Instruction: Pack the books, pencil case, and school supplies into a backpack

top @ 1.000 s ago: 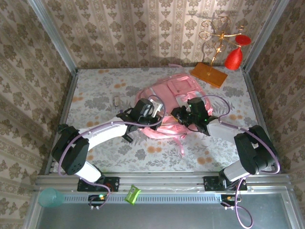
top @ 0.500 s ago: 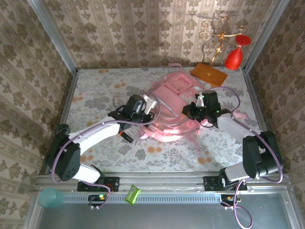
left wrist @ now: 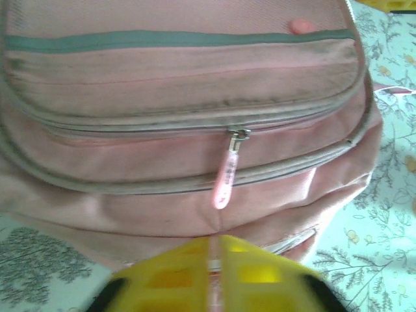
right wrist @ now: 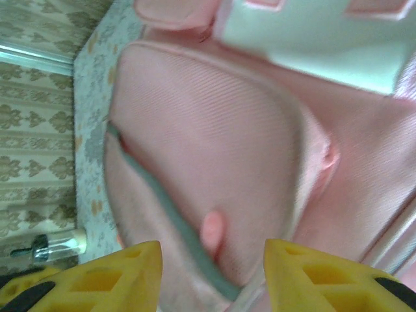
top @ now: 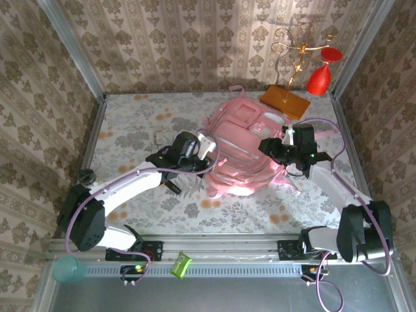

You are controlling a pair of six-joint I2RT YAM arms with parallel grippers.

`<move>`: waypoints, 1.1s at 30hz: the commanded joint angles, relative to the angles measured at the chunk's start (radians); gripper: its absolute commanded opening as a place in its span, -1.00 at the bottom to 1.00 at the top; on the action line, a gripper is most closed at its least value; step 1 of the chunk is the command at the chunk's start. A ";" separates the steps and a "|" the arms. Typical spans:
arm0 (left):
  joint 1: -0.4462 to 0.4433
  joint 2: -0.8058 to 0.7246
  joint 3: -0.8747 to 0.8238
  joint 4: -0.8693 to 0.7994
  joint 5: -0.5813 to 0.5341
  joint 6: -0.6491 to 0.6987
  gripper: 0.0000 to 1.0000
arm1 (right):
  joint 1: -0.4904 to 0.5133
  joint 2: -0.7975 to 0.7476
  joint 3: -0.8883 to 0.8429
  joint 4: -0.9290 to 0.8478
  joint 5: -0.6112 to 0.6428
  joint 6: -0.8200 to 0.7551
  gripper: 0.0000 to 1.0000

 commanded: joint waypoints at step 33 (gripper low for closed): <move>-0.035 0.307 0.156 -0.037 0.012 0.092 -0.97 | 0.117 -0.088 -0.129 0.065 0.202 0.145 0.03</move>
